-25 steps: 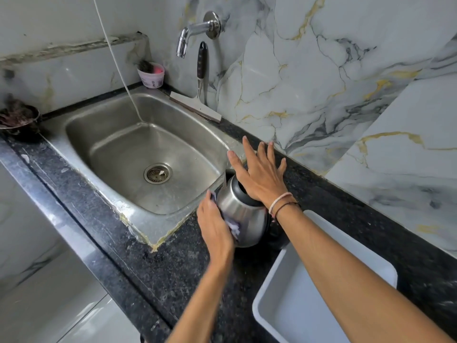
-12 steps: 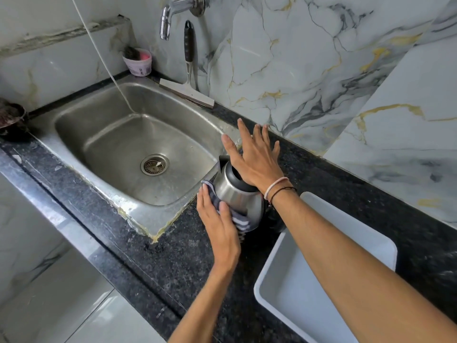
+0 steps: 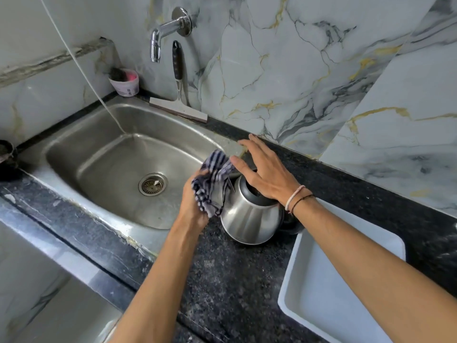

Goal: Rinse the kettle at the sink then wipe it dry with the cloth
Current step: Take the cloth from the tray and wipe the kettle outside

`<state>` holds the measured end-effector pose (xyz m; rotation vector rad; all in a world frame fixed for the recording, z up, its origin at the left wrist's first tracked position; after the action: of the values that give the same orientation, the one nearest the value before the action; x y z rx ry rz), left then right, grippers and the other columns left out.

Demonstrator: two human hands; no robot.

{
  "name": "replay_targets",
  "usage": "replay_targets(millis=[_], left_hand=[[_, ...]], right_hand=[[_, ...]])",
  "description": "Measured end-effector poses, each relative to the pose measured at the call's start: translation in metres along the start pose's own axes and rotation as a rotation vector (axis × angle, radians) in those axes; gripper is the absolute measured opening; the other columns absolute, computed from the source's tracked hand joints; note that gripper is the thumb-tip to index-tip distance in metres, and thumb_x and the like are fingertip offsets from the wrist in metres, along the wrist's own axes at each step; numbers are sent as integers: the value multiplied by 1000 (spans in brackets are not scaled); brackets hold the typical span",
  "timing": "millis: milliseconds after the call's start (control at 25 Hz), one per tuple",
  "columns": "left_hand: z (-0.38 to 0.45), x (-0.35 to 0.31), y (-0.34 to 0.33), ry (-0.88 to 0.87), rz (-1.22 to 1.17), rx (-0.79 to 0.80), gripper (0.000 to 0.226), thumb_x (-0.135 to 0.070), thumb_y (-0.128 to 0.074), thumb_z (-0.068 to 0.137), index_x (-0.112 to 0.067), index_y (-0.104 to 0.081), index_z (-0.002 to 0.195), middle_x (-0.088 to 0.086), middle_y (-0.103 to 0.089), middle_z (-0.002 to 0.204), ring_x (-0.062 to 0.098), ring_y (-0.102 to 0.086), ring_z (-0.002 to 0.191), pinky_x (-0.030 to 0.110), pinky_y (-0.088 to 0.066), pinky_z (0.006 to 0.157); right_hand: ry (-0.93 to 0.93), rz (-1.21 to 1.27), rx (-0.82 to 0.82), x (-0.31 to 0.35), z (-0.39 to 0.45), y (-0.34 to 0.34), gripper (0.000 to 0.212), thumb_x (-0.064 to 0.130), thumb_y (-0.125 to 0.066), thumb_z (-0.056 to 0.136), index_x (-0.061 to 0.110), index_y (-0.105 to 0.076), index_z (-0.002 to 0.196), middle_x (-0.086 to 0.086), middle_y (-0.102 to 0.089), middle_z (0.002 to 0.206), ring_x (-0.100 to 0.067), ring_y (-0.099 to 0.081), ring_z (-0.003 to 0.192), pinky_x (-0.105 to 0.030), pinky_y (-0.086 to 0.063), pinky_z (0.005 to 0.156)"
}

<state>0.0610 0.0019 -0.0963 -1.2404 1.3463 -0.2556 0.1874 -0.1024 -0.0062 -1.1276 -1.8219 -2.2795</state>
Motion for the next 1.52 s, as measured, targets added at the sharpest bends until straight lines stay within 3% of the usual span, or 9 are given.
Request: replay_targets(millis=[160,280,480,680,840,1080,1200,1360,1520], left_hand=[[-27,-8,39,118,-210,-70,46,-19,-33,104,-2,-66,132,21,-67,135,31,-66,120,42,-49,109],[-6,-18,50,148,-86,-71,48,-21,-35,106,0,-52,145,22,-66,134,32,-64,118,46,-43,113],[68,-11,-34,231,588,424,48,-24,-29,110,-2,-63,135,15,-67,137,21,-65,125,31,-48,110],[116,13,-63,456,849,823,44,-32,-38,107,-20,-80,111,0,-80,115,13,-73,111,19,-56,90],[105,26,-13,552,695,572,45,-33,-36,109,-9,-73,120,11,-79,116,23,-75,106,32,-57,89],[15,35,25,2,616,165,43,-31,-38,109,-21,-49,149,-8,-51,155,-6,-52,134,29,-38,119],[10,16,-4,-152,661,219,48,-51,-35,105,-30,-57,143,-12,-60,147,5,-53,137,32,-40,113],[64,-12,-31,44,678,393,53,-47,-29,107,-25,-73,124,1,-77,124,17,-69,120,29,-53,100],[75,7,-13,150,631,324,63,-60,-33,101,-18,-70,129,9,-74,129,24,-67,124,52,-41,115]], right_hand=[[-282,-421,-550,-1,-43,-13,59,58,-37,103,14,-76,96,-8,-69,133,-30,-59,126,-49,-44,105],[-341,-323,-553,-12,-39,-16,67,54,-29,103,13,-81,91,0,-73,133,-24,-54,133,-47,-40,108],[-201,-321,-374,-17,-16,-6,61,53,-25,102,25,-67,137,-1,-48,162,-21,-31,156,-51,-19,127],[-291,-352,-307,-21,-16,-9,68,61,-20,101,32,-35,161,-3,-30,171,-21,-15,162,-51,-12,130],[-336,-336,-285,-20,-16,-10,71,64,-16,99,34,-35,161,-4,-29,171,-21,-14,162,-50,-15,129],[-399,-269,-255,-20,-16,-10,70,69,-19,99,37,-34,160,-2,-26,172,-17,-16,161,-48,-29,123],[-443,-250,-225,-19,-15,-10,72,73,-16,97,42,-30,160,-1,-22,174,-16,-16,161,-55,-32,118],[-559,-252,-259,-18,-12,-12,70,73,-18,99,41,-30,160,-4,-26,172,-22,-21,160,-60,-31,115],[-680,-288,-257,-16,-11,-13,74,75,-18,98,36,-30,161,-14,-30,170,-37,-35,153,-59,-31,114]])
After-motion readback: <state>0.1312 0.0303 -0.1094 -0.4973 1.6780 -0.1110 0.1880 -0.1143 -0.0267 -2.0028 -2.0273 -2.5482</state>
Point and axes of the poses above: each hand's wrist, its own z-axis towards the middle knuckle, its own y-axis out of the back of the hand, x = y × z, the point moved 3 cm from there along z, towards the middle knuckle
